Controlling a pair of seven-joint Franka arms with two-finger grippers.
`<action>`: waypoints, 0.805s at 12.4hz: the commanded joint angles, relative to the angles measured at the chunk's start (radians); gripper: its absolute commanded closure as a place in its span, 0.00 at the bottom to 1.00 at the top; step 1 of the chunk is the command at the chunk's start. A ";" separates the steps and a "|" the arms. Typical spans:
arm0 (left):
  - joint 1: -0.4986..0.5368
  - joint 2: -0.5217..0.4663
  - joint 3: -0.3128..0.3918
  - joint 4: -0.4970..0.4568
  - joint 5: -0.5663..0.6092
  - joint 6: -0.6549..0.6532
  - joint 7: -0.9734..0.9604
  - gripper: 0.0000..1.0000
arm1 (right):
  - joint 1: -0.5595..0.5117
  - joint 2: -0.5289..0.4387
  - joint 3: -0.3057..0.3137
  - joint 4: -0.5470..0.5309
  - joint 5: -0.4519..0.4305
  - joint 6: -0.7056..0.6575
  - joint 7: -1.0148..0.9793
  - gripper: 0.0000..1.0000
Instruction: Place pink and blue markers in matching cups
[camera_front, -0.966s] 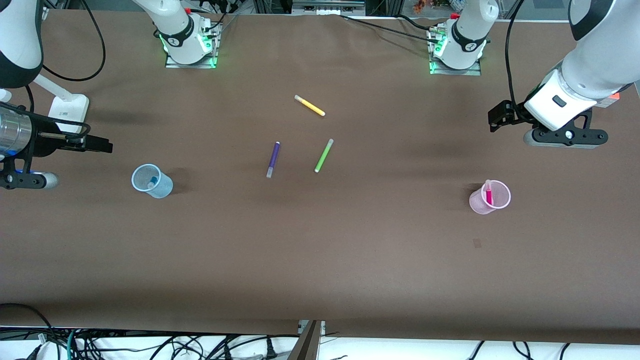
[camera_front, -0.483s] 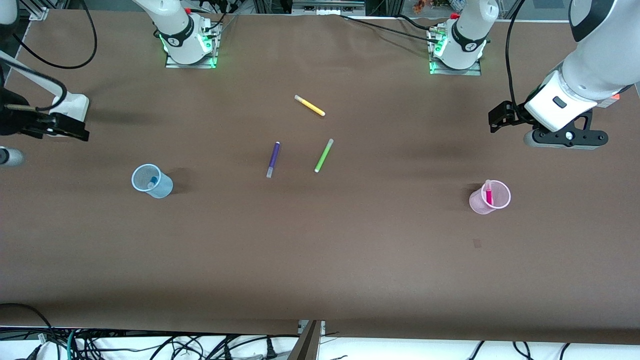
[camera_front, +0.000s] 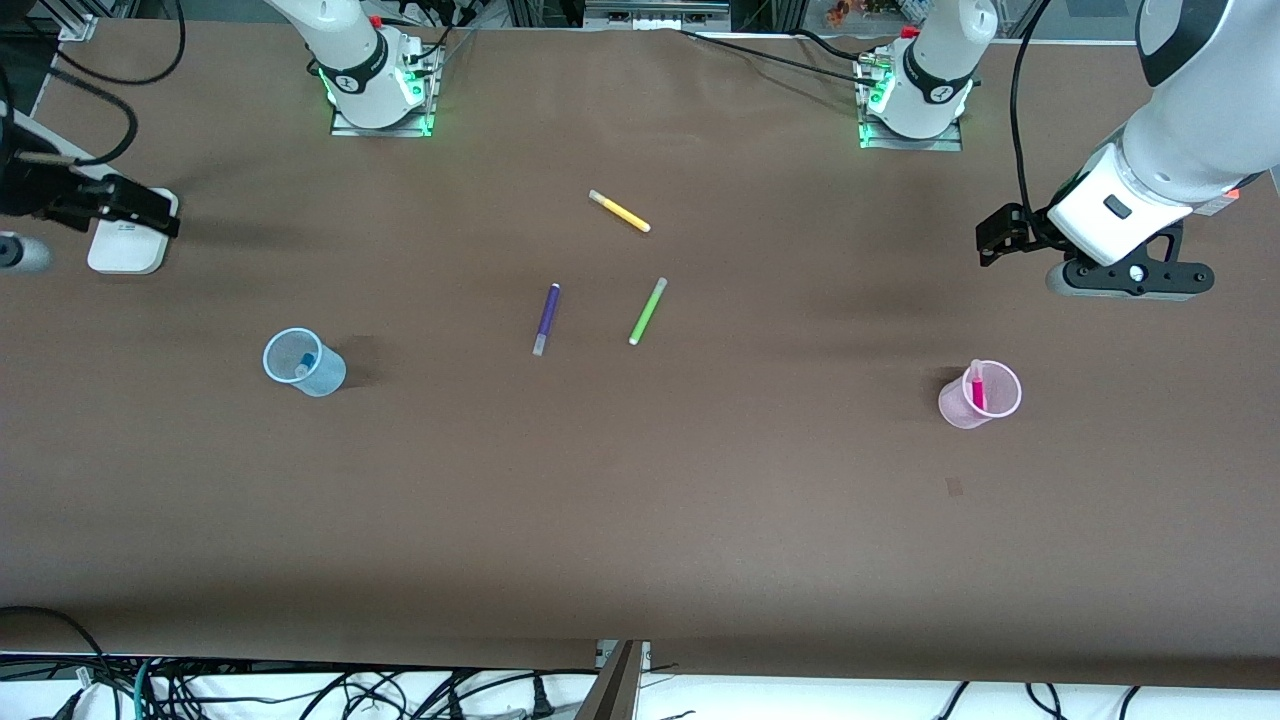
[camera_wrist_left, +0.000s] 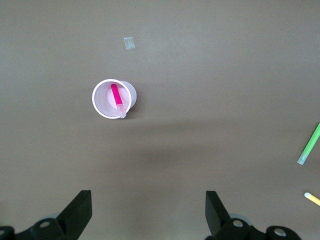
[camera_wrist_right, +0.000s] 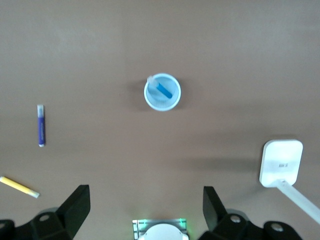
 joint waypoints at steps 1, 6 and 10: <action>-0.004 0.011 0.002 0.025 -0.006 -0.032 0.010 0.00 | -0.005 -0.038 0.013 -0.068 -0.018 0.034 -0.073 0.00; -0.003 0.015 0.002 0.028 -0.006 -0.032 0.012 0.00 | -0.003 -0.002 0.011 -0.018 -0.022 0.033 -0.083 0.00; -0.003 0.015 0.004 0.028 -0.006 -0.032 0.012 0.00 | -0.006 0.002 0.010 -0.018 -0.026 0.034 -0.090 0.00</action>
